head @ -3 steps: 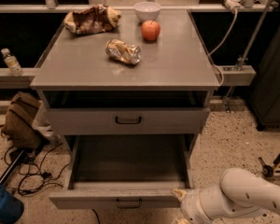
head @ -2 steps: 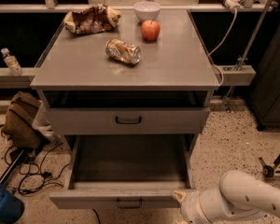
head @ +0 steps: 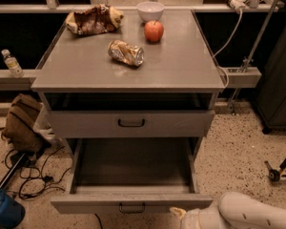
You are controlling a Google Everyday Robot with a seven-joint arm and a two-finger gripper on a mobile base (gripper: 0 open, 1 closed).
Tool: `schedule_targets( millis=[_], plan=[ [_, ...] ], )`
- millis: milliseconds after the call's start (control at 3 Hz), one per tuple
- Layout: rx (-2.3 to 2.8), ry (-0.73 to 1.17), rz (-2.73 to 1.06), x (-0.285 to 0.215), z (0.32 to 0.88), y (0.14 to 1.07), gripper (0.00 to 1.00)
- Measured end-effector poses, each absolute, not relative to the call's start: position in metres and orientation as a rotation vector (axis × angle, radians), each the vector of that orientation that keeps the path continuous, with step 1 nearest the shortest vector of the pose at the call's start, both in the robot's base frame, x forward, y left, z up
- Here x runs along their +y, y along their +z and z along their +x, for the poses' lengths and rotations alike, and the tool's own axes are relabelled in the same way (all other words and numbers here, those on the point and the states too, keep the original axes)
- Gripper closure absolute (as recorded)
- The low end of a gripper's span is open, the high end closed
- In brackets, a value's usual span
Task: Close middle drawer
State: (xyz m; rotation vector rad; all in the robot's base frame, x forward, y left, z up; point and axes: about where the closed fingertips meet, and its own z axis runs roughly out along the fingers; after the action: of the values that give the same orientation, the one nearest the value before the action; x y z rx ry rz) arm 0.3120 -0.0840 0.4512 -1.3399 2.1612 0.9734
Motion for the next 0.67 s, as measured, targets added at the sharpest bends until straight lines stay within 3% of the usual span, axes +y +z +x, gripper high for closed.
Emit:
schedule_targets(
  millis=[667],
  plan=[
    [2.134, 0.895, -1.402, -0.071, 0.362, 0.420, 0.00]
  ],
)
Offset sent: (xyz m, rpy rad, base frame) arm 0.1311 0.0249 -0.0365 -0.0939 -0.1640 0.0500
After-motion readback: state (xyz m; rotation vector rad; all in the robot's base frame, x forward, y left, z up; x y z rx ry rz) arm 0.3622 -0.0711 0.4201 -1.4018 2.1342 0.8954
